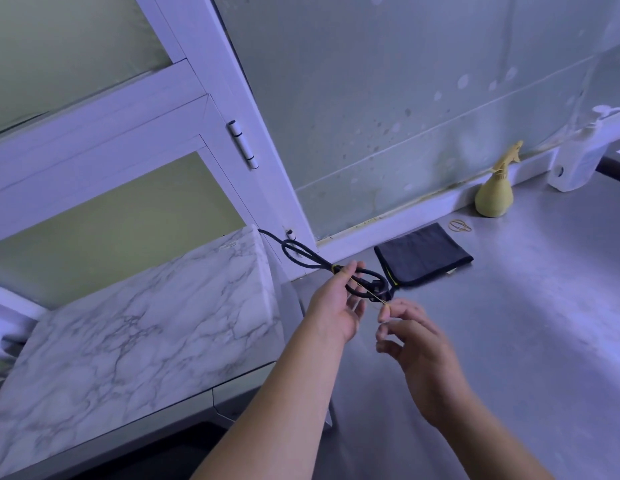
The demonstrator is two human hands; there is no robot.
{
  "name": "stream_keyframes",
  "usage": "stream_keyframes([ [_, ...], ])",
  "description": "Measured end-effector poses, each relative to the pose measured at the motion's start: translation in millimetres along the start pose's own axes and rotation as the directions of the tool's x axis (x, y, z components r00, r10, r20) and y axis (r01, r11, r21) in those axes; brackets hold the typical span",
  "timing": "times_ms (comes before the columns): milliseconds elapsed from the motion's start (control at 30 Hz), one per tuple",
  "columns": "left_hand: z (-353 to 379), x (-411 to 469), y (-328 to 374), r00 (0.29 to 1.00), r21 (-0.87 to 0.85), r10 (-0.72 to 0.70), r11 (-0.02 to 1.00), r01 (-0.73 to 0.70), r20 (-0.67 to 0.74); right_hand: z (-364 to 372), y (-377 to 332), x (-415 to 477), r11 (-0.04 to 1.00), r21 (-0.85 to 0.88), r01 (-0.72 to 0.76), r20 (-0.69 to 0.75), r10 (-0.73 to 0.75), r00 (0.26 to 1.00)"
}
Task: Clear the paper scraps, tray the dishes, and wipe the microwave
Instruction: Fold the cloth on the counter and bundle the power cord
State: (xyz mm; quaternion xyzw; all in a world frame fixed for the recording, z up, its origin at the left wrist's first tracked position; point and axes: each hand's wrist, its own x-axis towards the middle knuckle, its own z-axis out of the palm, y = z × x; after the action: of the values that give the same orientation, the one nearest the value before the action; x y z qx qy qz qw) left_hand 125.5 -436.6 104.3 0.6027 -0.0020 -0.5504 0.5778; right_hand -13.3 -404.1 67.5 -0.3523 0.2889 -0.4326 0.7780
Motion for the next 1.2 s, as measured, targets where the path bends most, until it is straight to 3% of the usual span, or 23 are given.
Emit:
stream_keyframes([
  [167, 7.0, -4.1, -2.5, 1.000, -0.037, -0.008, 0.999, 0.007, -0.013, -5.9, -1.9, 1.6, 0.995, 0.098, 0.014, 0.069, -0.020, 0.997],
  [300, 2.6, -9.6, 3.8, 0.998, 0.056, -0.062, 0.996, 0.062, -0.018, -24.7, -6.3, 5.2, 0.997, -0.001, -0.072, 0.230, 0.071, 0.971],
  [467, -1.5, -13.4, 5.7, 0.993, 0.075, -0.108, 0.991, 0.112, -0.050, -36.4, -10.0, 14.9, 0.986, -0.139, -0.091, 0.173, 0.115, 0.978],
  [600, -3.3, -13.8, 5.2, 0.991, 0.087, -0.127, 0.988, 0.129, -0.028, -39.0, -9.7, 21.3, 0.988, -0.120, -0.095, 0.128, 0.111, 0.986],
  [767, -13.5, -11.6, 9.8, 0.994, 0.256, -0.110, 0.960, 0.113, -0.024, -36.1, -15.6, 42.2, 0.993, -0.105, -0.061, 0.082, 0.070, 0.994],
  [867, -17.3, -13.5, 12.7, 0.997, 0.343, -0.069, 0.937, 0.072, -0.021, -28.9, -21.0, 64.8, 0.975, -0.214, -0.051, 0.047, 0.063, 0.997],
  [1000, -15.5, -17.9, 8.3, 0.998, 0.315, -0.061, 0.948, 0.057, 0.004, -8.6, -30.5, 98.3, 0.908, -0.416, -0.037, 0.084, 0.079, 0.993],
  [1200, -10.9, -20.6, -16.9, 1.000, 0.333, 0.010, 0.943, -0.004, -0.018, 20.2, -26.2, 123.3, 0.854, -0.519, -0.020, 0.179, 0.132, 0.975],
])
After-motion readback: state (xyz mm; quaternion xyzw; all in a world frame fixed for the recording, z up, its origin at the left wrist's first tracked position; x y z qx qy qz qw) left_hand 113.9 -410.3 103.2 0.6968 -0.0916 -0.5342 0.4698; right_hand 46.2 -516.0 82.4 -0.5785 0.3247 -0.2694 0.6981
